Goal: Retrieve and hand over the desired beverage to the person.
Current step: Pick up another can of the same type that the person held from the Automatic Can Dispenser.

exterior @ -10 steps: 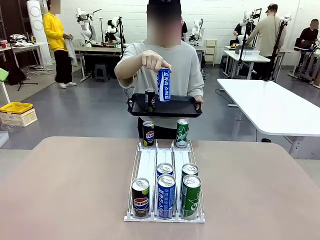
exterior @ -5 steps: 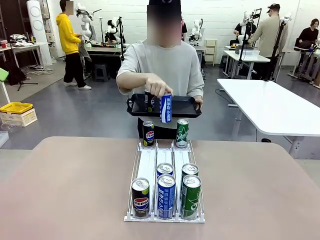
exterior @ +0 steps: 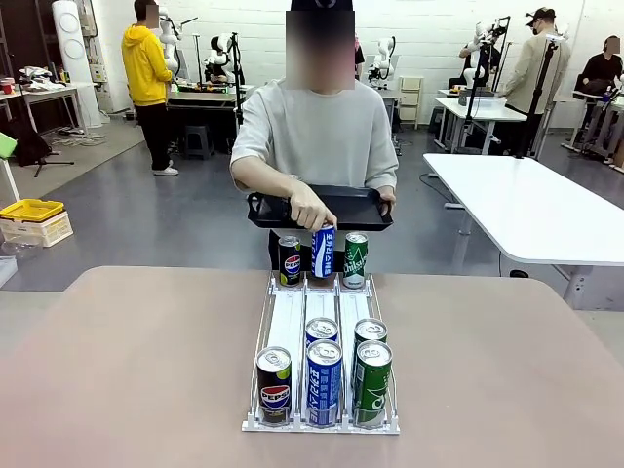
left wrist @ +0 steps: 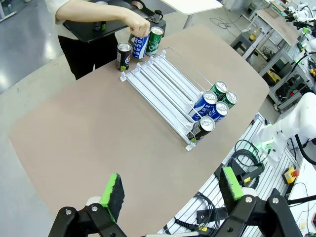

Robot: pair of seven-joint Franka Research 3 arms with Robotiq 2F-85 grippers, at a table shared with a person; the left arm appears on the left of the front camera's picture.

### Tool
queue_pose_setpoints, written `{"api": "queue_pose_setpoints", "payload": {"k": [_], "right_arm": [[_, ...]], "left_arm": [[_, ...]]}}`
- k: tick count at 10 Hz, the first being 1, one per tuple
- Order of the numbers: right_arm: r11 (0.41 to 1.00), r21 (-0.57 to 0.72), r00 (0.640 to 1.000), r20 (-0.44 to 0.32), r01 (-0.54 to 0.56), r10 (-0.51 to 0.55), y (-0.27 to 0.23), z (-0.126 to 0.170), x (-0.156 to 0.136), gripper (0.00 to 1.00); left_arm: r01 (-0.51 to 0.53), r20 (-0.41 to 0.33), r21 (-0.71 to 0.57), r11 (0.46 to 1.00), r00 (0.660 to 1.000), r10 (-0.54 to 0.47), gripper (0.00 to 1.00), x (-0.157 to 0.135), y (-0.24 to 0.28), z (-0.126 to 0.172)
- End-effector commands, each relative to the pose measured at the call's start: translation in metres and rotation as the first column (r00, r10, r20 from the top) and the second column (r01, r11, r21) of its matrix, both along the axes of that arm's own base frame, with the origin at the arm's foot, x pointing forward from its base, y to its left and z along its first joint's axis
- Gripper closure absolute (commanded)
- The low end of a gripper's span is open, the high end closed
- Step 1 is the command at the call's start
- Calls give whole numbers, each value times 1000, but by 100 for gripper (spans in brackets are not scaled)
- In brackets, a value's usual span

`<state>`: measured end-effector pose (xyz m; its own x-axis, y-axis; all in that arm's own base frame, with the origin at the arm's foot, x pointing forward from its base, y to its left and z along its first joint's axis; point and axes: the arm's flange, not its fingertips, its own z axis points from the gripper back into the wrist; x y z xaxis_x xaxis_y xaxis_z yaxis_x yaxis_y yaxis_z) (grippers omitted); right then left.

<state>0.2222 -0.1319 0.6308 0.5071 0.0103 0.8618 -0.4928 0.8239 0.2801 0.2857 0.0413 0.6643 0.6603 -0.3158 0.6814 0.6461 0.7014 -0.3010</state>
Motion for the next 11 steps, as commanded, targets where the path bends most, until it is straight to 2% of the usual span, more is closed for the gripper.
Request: {"api": "queue_pose_setpoints", "payload": {"k": [1, 11], "right_arm": [[1000, 11, 1000, 11, -20, 20, 1, -2, 2, 0], [1000, 11, 1000, 11, -20, 20, 1, -2, 2, 0]], "left_arm": [[15, 14, 0, 1000, 1000, -15, 0, 0, 1, 0], [15, 14, 0, 1000, 1000, -15, 0, 0, 1, 0]]}}
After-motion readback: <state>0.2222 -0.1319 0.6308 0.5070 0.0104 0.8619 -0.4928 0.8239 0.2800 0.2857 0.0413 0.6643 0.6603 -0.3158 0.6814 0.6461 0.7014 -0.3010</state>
